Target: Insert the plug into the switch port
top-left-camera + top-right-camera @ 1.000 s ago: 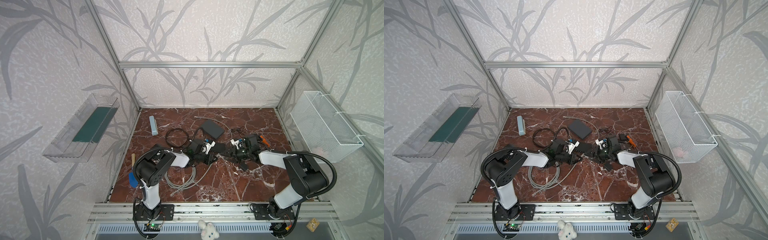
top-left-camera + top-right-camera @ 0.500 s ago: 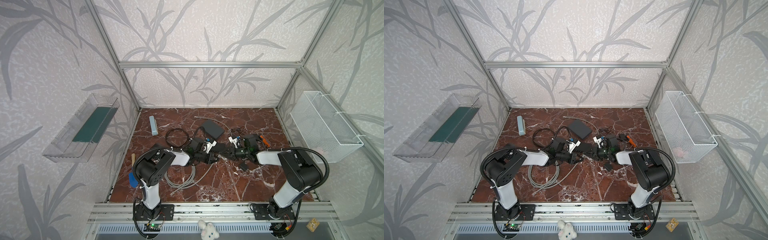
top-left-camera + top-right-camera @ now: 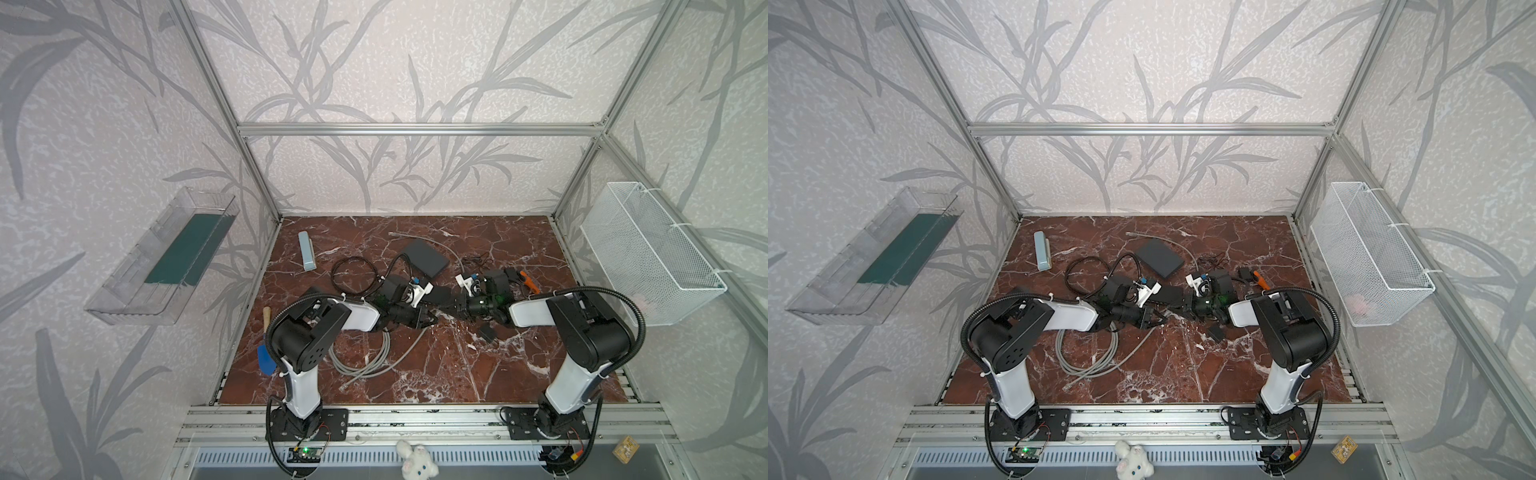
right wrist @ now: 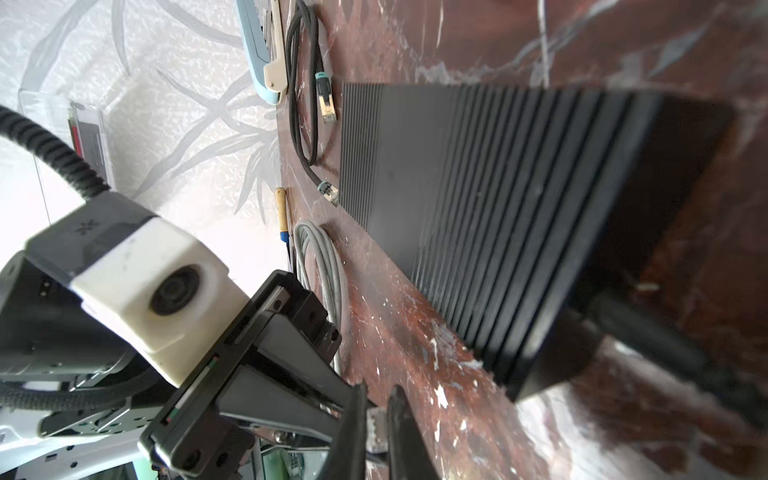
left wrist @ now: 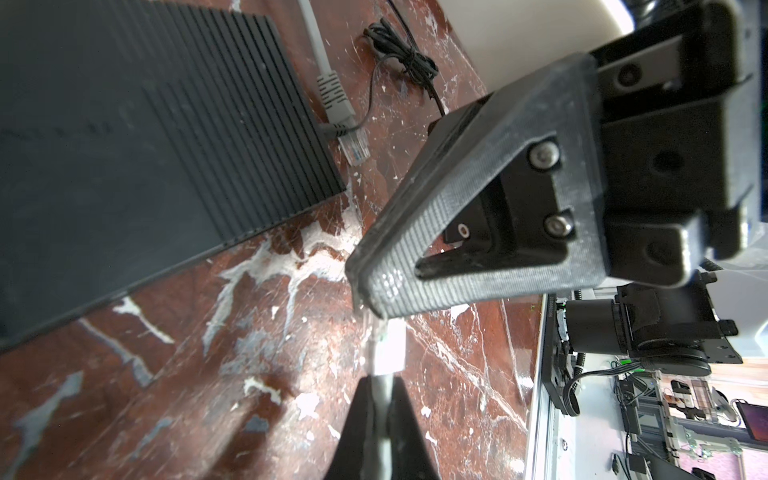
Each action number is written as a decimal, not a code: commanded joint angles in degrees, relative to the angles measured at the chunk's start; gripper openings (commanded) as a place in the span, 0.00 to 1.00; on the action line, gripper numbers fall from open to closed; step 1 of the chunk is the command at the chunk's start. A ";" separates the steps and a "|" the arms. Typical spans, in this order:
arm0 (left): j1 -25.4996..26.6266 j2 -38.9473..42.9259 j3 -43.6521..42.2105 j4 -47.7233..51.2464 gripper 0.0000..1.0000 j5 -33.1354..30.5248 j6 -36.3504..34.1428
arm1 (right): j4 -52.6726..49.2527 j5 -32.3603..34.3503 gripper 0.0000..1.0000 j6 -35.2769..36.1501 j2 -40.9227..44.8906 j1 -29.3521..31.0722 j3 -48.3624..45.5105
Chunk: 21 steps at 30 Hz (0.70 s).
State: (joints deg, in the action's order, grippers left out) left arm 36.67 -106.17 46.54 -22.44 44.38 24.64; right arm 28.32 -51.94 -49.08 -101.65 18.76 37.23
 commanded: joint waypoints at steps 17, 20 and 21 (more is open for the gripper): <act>1.73 1.65 3.75 7.32 0.23 -5.93 -7.33 | -13.74 5.64 0.04 -3.49 6.34 0.97 -0.77; 2.17 0.89 4.24 7.02 0.21 -6.18 -7.09 | -13.58 5.88 0.04 -3.99 6.61 1.10 -0.88; 2.23 0.64 4.15 6.95 0.20 -6.50 -6.98 | -13.87 6.06 0.05 -3.88 6.77 1.15 -0.81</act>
State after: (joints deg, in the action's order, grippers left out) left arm 38.37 -104.90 49.45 -15.68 38.89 18.55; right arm 16.34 -46.41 -52.53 -95.44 19.55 35.51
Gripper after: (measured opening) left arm 0.209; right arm 0.048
